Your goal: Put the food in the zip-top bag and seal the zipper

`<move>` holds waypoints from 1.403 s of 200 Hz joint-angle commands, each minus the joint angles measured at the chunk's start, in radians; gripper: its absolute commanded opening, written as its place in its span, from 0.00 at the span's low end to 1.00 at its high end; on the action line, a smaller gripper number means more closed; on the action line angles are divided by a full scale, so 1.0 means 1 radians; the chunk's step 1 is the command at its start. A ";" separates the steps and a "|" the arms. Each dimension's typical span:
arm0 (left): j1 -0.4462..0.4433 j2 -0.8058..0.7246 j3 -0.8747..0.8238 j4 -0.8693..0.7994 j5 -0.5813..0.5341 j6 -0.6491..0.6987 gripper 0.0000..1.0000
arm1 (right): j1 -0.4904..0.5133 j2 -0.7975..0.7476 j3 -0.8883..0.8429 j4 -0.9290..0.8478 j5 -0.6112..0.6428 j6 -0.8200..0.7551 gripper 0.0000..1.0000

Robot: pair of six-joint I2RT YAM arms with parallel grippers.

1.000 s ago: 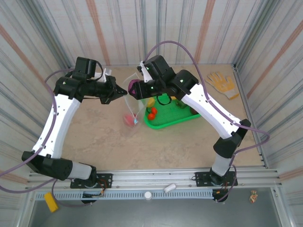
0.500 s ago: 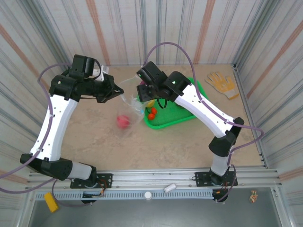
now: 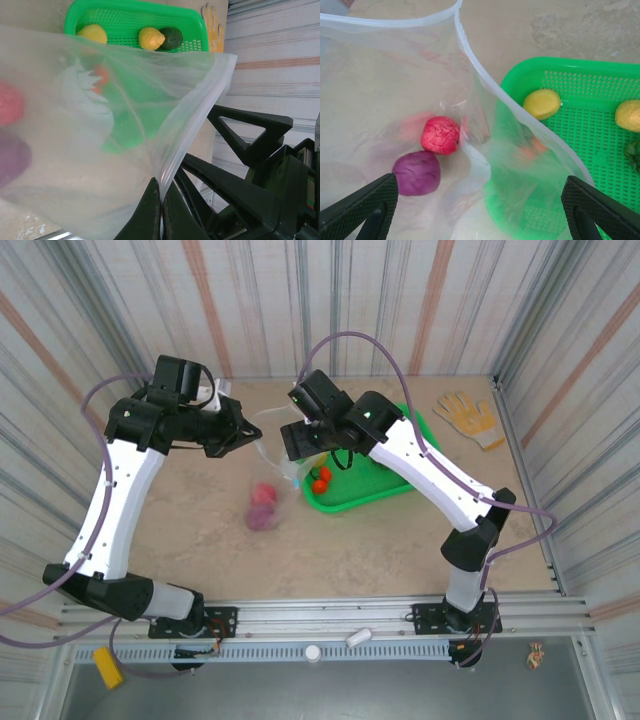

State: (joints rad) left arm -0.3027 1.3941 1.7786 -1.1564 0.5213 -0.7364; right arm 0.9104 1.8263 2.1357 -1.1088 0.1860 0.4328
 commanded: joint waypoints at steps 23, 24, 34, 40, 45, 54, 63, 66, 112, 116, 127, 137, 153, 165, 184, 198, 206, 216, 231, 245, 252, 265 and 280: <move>0.021 -0.012 0.003 -0.014 -0.018 -0.004 0.00 | -0.005 -0.028 0.102 -0.064 0.078 -0.055 0.86; 0.022 -0.013 0.003 -0.013 -0.018 -0.004 0.00 | -0.005 -0.028 0.104 -0.066 0.084 -0.056 0.86; 0.034 -0.018 -0.006 -0.011 -0.020 -0.014 0.00 | -0.008 -0.020 0.118 -0.088 0.127 -0.067 0.86; 0.040 -0.021 -0.013 -0.008 -0.019 -0.019 0.00 | -0.012 -0.018 0.126 -0.101 0.148 -0.071 0.85; 0.044 -0.021 -0.017 -0.006 -0.017 -0.022 0.00 | -0.014 -0.014 0.128 -0.108 0.156 -0.074 0.85; 0.049 -0.021 -0.022 -0.005 -0.012 -0.028 0.00 | -0.017 -0.015 0.130 -0.112 0.154 -0.082 0.85; 0.050 -0.018 -0.030 0.000 0.001 -0.036 0.00 | -0.019 -0.020 0.130 -0.110 0.139 -0.091 0.85; 0.050 -0.017 -0.033 0.004 0.005 -0.038 0.00 | -0.019 -0.021 0.130 -0.108 0.133 -0.094 0.85; 0.050 -0.002 -0.044 0.036 0.053 -0.075 0.00 | -0.048 -0.060 0.132 -0.073 -0.007 -0.129 0.78; 0.051 -0.001 -0.044 0.038 0.056 -0.079 0.00 | -0.061 -0.063 0.132 -0.073 -0.018 -0.121 0.78; 0.052 0.000 -0.045 0.049 0.069 -0.087 0.00 | -0.103 -0.077 0.121 -0.070 -0.062 -0.104 0.76; 0.052 0.003 -0.044 0.057 0.075 -0.093 0.00 | -0.146 -0.099 0.086 -0.047 -0.101 -0.100 0.76; 0.052 0.003 -0.043 0.071 0.079 -0.101 0.00 | -0.205 -0.143 -0.001 0.010 -0.102 -0.098 0.78; 0.052 0.003 -0.044 0.083 0.079 -0.108 0.00 | -0.264 -0.165 -0.058 0.039 -0.116 -0.081 0.80; 0.053 -0.001 -0.043 0.103 0.085 -0.119 0.00 | -0.382 -0.202 -0.187 0.111 -0.219 -0.024 0.80; 0.052 0.003 -0.038 0.116 0.097 -0.120 0.00 | -0.439 -0.245 -0.346 0.202 -0.209 -0.037 0.79; 0.052 0.006 -0.035 0.116 0.105 -0.118 0.00 | -0.468 -0.252 -0.408 0.233 -0.198 -0.044 0.79; 0.052 0.009 -0.038 0.122 0.119 -0.124 0.00 | -0.511 -0.238 -0.457 0.241 -0.199 -0.038 0.80; 0.056 0.007 -0.067 0.158 0.170 -0.147 0.00 | -0.570 -0.201 -0.513 0.238 -0.211 -0.017 0.80; 0.060 0.013 -0.079 0.183 0.218 -0.129 0.00 | -0.601 -0.178 -0.571 0.264 -0.210 -0.016 0.80; 0.060 0.022 -0.073 0.172 0.222 -0.117 0.00 | -0.610 -0.169 -0.598 0.279 -0.186 -0.024 0.80; 0.060 0.028 -0.078 0.167 0.231 -0.105 0.00 | -0.620 -0.147 -0.632 0.300 -0.138 -0.046 0.80; 0.060 0.027 -0.082 0.169 0.235 -0.102 0.00 | -0.629 -0.101 -0.635 0.294 -0.088 -0.073 0.80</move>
State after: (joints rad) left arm -0.2501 1.4178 1.7084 -1.0096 0.6952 -0.8600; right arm 0.2874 1.6764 1.5143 -0.8497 0.0238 0.3874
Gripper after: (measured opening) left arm 0.054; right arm 0.801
